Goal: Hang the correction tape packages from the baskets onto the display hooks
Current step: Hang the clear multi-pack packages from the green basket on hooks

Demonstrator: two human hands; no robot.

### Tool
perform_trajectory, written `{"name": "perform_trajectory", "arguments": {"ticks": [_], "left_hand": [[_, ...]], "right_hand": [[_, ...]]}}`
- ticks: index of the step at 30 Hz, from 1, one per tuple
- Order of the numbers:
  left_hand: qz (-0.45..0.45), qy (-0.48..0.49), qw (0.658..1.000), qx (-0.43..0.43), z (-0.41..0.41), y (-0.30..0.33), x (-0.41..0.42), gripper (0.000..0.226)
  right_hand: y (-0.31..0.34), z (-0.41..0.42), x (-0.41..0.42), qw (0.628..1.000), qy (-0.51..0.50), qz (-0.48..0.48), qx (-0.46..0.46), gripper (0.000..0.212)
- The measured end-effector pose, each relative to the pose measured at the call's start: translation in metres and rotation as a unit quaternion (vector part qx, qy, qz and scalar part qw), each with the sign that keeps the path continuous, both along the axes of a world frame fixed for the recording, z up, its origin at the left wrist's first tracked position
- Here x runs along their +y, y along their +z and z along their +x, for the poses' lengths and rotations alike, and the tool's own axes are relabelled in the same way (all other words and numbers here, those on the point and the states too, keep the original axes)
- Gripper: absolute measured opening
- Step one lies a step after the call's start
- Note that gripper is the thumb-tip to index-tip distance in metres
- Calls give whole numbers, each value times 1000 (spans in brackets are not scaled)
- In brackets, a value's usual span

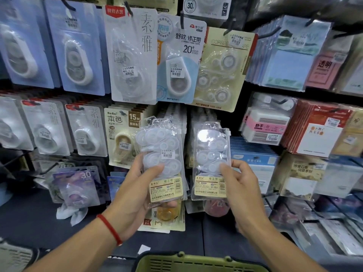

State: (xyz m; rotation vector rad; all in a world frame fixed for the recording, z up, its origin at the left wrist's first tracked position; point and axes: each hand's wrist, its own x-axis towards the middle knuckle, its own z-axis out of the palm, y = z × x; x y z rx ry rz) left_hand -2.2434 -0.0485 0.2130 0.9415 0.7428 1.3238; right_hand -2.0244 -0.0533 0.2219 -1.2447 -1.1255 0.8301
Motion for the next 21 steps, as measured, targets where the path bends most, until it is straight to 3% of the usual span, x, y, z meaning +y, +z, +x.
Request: {"name": "perform_trajectory", "arguments": {"ticks": [5,8,10,15,18,21], "left_hand": [[2,-19,1000,-24,-2,4,-1,40],[16,-19,1000,0,-2,3,-4,35],[25,-27,999,24,-1,4,-6,33],[64,-89,990,84,6,3,-11,45],[47,-95,991,84,9,1,-11,50],[25,-54,995,86,8,2,-7,41]], "right_hand": [[0,1,-1,999,-7,12,-48,5],[3,0,-4,973,-64,69,-209,25],[5,-1,-6,955,-46,110,-271,28],[0,-13,-12,963,133,54,-228,12],[-4,-15,-11,976,113,55,-176,12],[0,-9,-8,993,60,39,-92,21]]}}
